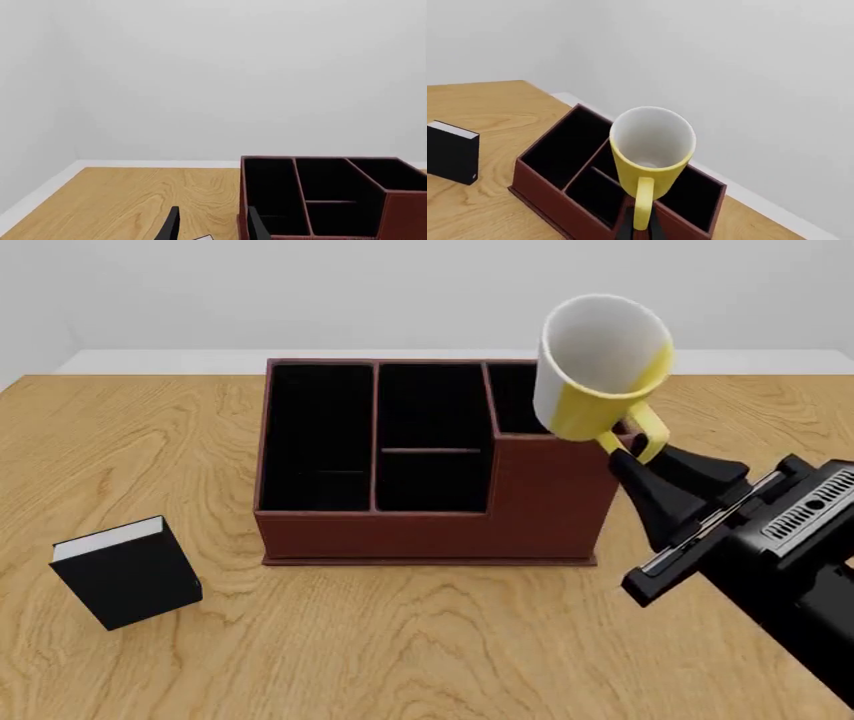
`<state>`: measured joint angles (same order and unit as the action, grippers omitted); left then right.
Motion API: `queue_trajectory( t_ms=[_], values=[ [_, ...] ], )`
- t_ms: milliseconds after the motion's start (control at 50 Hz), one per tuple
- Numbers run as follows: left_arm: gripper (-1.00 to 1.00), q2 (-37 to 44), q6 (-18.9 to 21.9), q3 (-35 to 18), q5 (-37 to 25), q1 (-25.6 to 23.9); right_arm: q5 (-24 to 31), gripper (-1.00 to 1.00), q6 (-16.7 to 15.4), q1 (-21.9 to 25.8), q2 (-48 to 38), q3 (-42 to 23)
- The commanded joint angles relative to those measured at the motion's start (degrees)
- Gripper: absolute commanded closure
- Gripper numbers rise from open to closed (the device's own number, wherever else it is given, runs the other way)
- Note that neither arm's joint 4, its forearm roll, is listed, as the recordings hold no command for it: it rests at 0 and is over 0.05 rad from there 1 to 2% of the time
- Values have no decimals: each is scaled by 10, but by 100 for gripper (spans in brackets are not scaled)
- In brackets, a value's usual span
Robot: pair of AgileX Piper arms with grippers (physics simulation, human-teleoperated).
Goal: Pick up the yellow and white mug and place it to the right of the caddy.
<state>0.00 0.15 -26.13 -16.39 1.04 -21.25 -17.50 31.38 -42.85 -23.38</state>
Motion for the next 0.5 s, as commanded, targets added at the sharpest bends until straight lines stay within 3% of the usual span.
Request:
queue_trajectory(
  t_ms=[20,500],
  values=[
    [-100,0,3,5,3,-3,16,100,7,-28,23,-3],
    [-100,0,3,24,14,-10,33,100,9,-87,47,-5]
  ],
)
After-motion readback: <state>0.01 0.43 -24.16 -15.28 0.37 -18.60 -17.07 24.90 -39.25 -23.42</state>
